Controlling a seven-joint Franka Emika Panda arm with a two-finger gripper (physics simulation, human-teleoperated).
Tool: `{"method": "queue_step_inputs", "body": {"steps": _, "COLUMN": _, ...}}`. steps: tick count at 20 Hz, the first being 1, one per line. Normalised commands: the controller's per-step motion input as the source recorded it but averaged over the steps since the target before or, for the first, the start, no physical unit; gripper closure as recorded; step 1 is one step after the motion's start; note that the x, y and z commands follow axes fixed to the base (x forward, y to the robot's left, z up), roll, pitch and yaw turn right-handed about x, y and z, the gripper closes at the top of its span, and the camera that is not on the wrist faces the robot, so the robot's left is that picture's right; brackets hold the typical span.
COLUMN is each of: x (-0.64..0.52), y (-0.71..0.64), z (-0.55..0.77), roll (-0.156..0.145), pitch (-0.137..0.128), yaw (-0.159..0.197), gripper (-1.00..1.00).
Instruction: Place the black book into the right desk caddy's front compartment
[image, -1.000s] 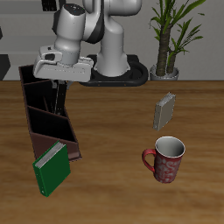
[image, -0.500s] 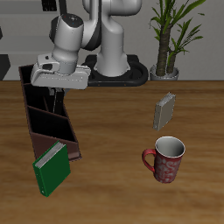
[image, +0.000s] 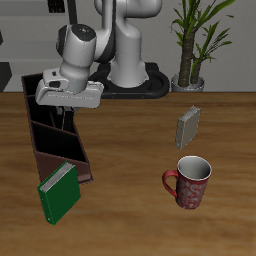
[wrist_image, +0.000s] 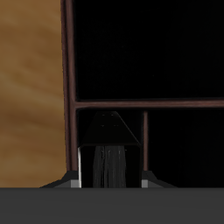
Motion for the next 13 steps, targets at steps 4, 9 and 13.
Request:
{"method": "queue_step_inputs", "body": {"steps": 4, "x": 0.06, "y": -0.04, "z": -0.07, "roll": -0.029, "pitch": 0.036, "yaw": -0.026, "gripper": -1.00}}
{"method": "queue_step_inputs", "body": {"steps": 9, "x": 0.06, "y": -0.01, "z": -0.01, "roll": -0.011, "pitch": 0.013, "yaw": -0.007, "gripper": -1.00}}
{"method": "queue_step_inputs", "body": {"steps": 13, "x": 0.05, "y": 0.04, "z": 0.10, "roll": 0.010, "pitch": -0.007, "yaw": -0.017, "gripper": -1.00}}
